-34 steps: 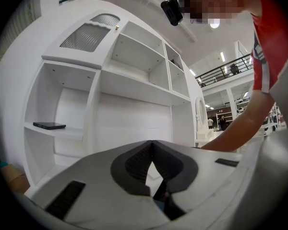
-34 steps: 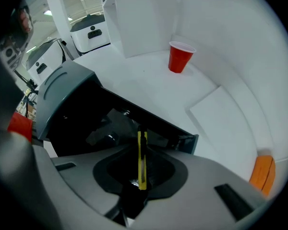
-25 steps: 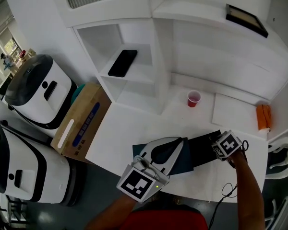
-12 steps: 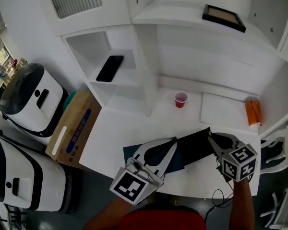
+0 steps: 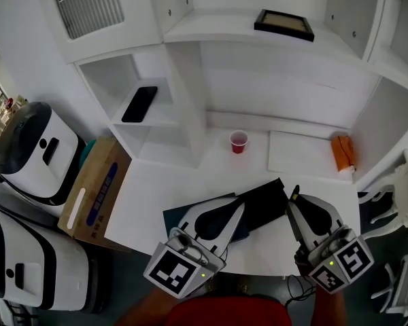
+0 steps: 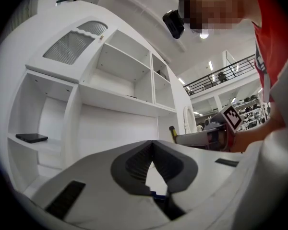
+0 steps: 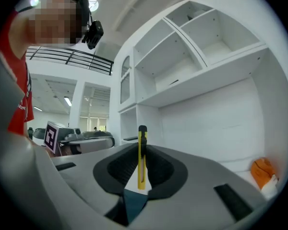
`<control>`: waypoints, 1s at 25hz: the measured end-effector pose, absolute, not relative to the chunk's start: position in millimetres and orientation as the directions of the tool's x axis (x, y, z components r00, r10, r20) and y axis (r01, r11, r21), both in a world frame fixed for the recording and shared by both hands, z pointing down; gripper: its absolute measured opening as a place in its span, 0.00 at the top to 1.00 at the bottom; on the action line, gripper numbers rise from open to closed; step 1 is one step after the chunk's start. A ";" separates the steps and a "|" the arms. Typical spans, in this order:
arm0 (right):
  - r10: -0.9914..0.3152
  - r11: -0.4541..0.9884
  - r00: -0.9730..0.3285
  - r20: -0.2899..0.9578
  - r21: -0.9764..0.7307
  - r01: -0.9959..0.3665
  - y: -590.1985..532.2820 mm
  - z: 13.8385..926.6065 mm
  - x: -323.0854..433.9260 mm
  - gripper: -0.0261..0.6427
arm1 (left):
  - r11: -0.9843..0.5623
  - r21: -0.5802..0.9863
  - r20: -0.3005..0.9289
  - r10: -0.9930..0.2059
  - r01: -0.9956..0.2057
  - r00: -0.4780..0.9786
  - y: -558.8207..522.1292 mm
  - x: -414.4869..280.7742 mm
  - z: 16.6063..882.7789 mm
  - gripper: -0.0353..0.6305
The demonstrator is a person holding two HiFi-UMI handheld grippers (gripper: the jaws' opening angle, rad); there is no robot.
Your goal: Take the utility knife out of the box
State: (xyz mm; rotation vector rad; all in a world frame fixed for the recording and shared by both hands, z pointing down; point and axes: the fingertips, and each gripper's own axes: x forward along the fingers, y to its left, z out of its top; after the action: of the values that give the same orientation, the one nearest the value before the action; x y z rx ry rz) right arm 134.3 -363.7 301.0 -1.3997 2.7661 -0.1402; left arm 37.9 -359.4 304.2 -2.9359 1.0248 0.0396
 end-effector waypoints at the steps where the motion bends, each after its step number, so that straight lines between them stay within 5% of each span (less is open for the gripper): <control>1: -0.809 0.586 -0.587 -0.011 -0.093 -0.805 -359.6 297.3 134.3 0.86 | -0.784 -0.022 -0.038 -0.619 -0.620 0.785 -357.5 39.3 301.9 0.93; 25: -0.828 0.554 -0.551 -0.105 0.000 -0.833 -336.4 289.2 124.7 0.86 | -0.807 -0.015 -0.019 -0.589 -0.590 0.808 -343.3 50.7 304.3 0.93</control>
State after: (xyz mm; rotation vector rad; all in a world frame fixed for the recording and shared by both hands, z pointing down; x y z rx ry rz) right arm 124.7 -336.4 289.2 -1.4391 2.6861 0.0757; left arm 50.7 -343.3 304.3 -2.9674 0.9680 0.0210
